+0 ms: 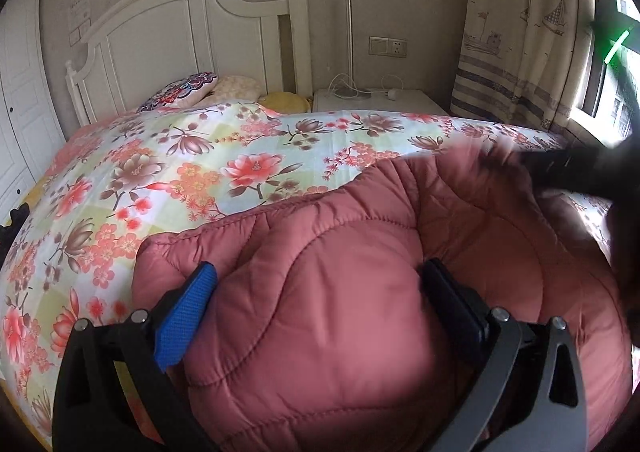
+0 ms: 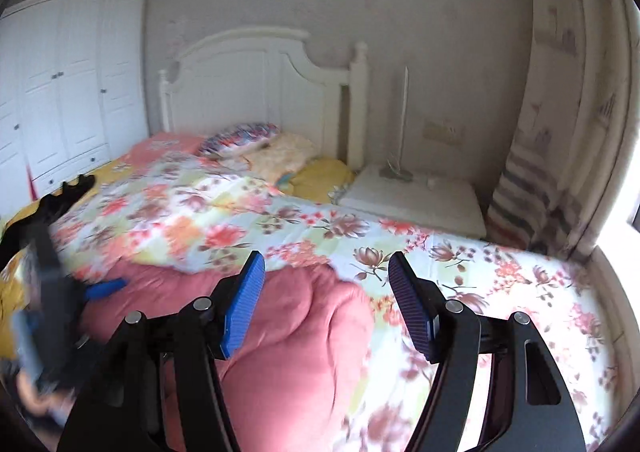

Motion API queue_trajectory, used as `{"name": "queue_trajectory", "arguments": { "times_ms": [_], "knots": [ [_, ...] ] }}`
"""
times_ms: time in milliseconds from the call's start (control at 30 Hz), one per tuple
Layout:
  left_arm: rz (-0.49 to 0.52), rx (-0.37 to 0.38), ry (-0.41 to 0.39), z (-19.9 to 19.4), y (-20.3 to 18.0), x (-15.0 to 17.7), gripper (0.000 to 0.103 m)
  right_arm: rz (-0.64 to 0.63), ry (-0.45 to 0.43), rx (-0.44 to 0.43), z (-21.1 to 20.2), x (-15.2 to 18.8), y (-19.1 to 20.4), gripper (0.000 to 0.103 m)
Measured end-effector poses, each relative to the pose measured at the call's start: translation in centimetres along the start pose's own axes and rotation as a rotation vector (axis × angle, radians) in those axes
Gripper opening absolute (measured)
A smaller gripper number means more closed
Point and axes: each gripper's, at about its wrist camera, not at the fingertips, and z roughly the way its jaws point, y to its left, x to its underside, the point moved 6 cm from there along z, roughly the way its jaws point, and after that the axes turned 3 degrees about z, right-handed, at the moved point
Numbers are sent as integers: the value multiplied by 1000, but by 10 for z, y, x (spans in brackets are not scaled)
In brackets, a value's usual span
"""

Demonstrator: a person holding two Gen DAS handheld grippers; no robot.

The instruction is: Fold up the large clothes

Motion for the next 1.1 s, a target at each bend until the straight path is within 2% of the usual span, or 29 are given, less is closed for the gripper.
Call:
{"name": "queue_trajectory", "arguments": {
  "times_ms": [67,100,133,233,333,433,533,600,633,667,767,900,1100],
  "knots": [
    [-15,18,12,2,2,1,101,14,185,-4,51,27,-1,67],
    [-20,26,13,3,2,1,101,4,301,-19,75,51,1,67],
    [-20,29,12,3,2,1,101,-10,350,-23,86,65,2,66],
    [-14,22,7,2,1,1,101,28,349,-45,84,69,-4,65],
    [-20,23,0,0,2,2,101,-72,330,17,71,55,1,65],
    [-20,20,-2,-1,2,2,101,-67,224,11,46,19,7,65],
    [-21,20,0,-2,1,3,101,-22,145,-8,36,1,12,65],
    [-10,19,16,-1,0,4,101,-79,212,-7,53,16,22,66],
    [-5,16,17,0,-1,5,101,-140,331,4,74,40,29,66],
    [-6,18,14,-1,-1,5,101,-181,407,7,87,61,33,65],
    [-8,20,16,-1,-1,5,101,-121,383,1,88,64,26,67],
    [-29,37,14,-2,1,6,101,-134,330,66,64,50,23,69],
    [-41,49,26,1,2,6,101,-73,108,-7,-28,41,36,69]
  ]
}}
